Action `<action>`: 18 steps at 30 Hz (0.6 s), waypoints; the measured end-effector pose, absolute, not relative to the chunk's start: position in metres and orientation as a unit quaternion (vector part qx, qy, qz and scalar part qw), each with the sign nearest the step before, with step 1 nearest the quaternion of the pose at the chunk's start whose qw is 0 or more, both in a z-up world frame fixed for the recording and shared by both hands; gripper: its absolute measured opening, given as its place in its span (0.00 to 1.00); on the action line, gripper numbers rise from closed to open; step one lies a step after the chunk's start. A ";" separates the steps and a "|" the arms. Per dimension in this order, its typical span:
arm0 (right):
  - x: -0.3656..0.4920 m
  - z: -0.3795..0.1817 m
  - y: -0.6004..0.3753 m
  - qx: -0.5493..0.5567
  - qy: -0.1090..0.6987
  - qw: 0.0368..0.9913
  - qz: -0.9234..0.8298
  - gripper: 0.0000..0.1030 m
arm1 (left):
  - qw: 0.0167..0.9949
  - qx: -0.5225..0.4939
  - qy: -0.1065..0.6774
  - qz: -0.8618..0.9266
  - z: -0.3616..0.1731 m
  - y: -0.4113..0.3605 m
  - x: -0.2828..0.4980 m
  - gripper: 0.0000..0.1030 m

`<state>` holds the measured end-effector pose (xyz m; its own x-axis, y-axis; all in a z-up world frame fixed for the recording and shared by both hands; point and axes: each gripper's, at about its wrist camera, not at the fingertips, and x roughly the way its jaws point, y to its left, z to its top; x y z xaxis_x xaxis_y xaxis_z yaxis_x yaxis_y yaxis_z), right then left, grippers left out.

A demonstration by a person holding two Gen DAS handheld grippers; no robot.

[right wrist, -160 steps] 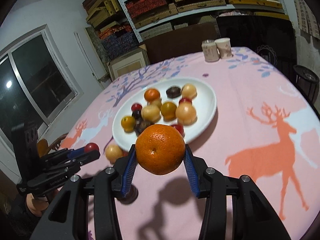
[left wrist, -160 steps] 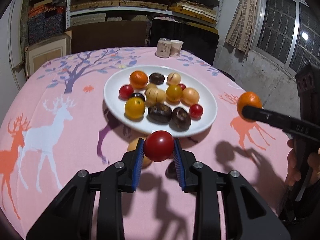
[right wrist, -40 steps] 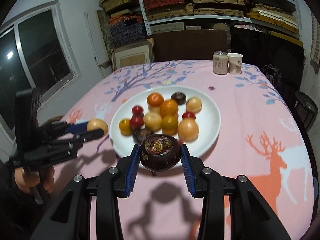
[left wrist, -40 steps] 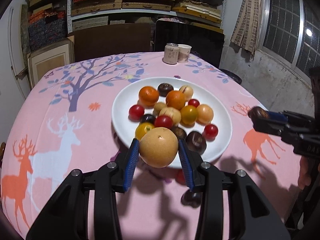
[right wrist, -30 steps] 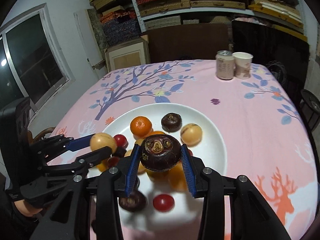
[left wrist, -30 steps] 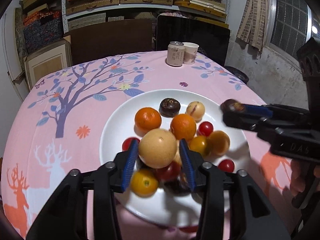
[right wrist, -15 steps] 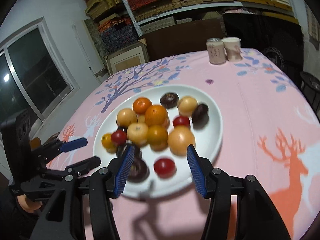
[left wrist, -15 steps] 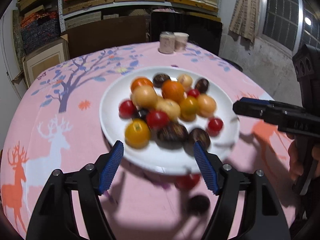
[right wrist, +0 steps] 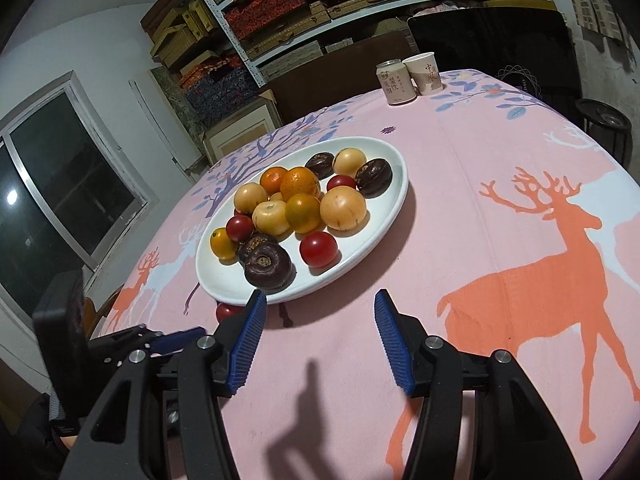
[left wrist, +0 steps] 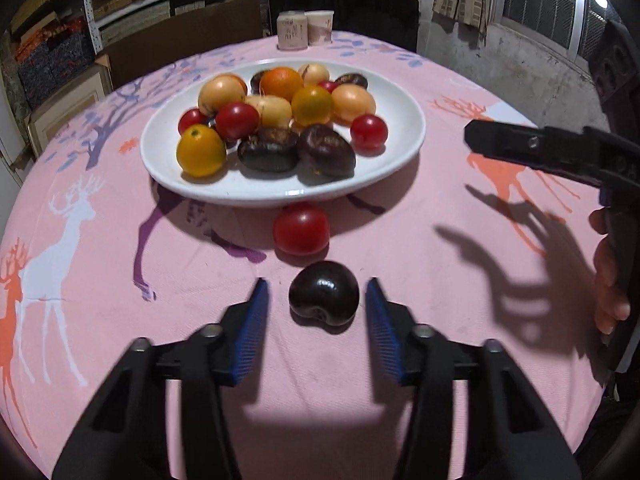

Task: Organize fruits
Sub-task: 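Grasp a dark purple plum with the left tool while the right tool grasps a red tomato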

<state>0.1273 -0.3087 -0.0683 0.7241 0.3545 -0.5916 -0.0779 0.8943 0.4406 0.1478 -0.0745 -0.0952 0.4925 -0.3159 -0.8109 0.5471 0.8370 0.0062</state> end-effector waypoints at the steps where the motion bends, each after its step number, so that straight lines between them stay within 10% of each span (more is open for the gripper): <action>1: 0.126 -0.068 -0.307 0.194 0.353 0.907 0.120 0.55 | 0.854 0.129 0.433 -0.257 -0.094 -0.073 0.147 0.32; 18: 0.146 -0.081 -0.201 0.038 0.422 0.892 0.161 0.51 | 0.913 0.025 0.362 -0.188 -0.060 -0.007 0.140 0.31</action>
